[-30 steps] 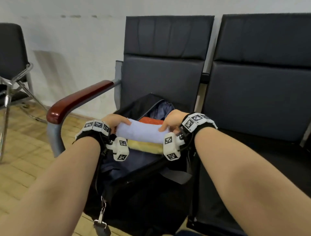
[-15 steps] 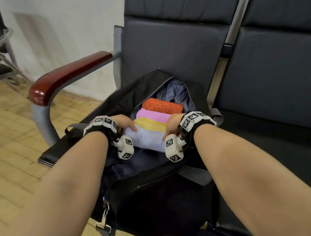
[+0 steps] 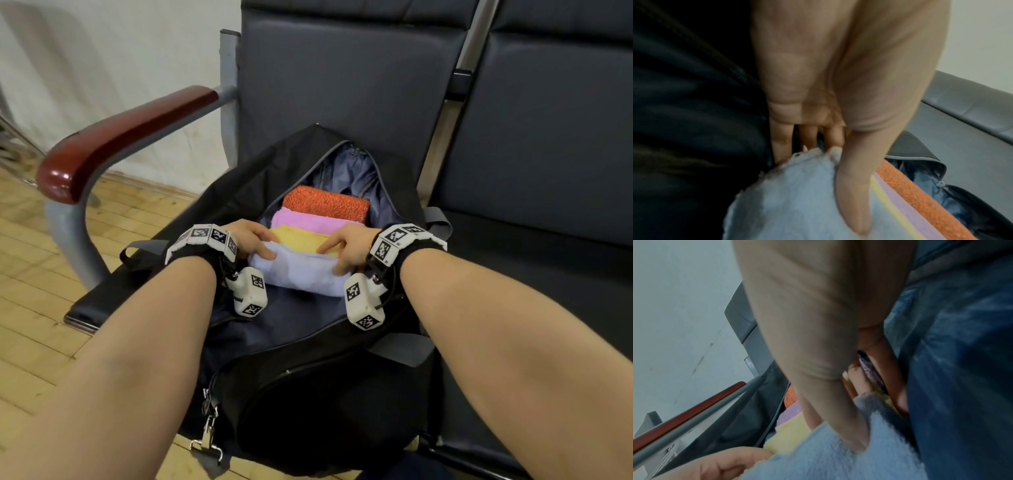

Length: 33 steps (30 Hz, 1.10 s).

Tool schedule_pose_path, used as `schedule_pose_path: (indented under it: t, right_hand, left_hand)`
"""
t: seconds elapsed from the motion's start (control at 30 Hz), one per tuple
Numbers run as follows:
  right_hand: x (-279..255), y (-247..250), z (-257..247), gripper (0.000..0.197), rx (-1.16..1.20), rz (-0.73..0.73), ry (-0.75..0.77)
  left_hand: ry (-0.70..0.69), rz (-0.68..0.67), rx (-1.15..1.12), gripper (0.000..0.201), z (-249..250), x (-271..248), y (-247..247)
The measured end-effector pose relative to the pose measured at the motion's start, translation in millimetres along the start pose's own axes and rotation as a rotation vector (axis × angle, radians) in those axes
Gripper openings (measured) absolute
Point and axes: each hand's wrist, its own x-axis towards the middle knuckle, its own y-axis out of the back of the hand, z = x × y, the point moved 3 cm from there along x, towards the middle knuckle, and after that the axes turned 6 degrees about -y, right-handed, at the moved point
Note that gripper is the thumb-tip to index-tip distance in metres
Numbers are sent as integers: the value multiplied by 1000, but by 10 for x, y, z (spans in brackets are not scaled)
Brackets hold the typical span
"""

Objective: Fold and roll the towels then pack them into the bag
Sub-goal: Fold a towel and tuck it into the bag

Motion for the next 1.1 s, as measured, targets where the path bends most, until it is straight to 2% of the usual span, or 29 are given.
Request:
schedule_pose_path:
  t: [0.33,0.43,0.5,0.57,0.63,0.67,0.73,0.8,0.9,1.1]
  right_hand:
    - [44,-61,75,45,61,49,-3]
    - [43,-56,67,46,72,43,-7]
    - [25,-21,30,48,30,27,-17]
    - [-28,39,-42,49,-29,-7,-37]
    - [-107,131,-144,53,-75,-33,-50]
    - [-148,193,-206,55,-109,-23,-47]
    - [-250,379,-332,60,-219,47,-10]
    - [-390,560,-425,56,-277,121,28]
    - [-626,800,-438,43,-236,190,41]
    - [-1393,1065,-214,39,-179,270,9]
  left_hand:
    - [-50,66,91,41,16,126,-57]
    - [-52,80,170,35,57,116,-42]
    - [-56,144,270,29,125,103,-9]
    - [-35,193,436,42,202,44,13]
    - [-11,174,593,57,273,-35,10]
    - [-9,164,623,58,301,-66,21]
    - [-30,187,628,51,418,-156,89]
    - [-70,194,585,51,584,-252,164]
    - [-141,134,486,52,926,-450,206]
    - [-250,44,465,28,1654,-1020,-41]
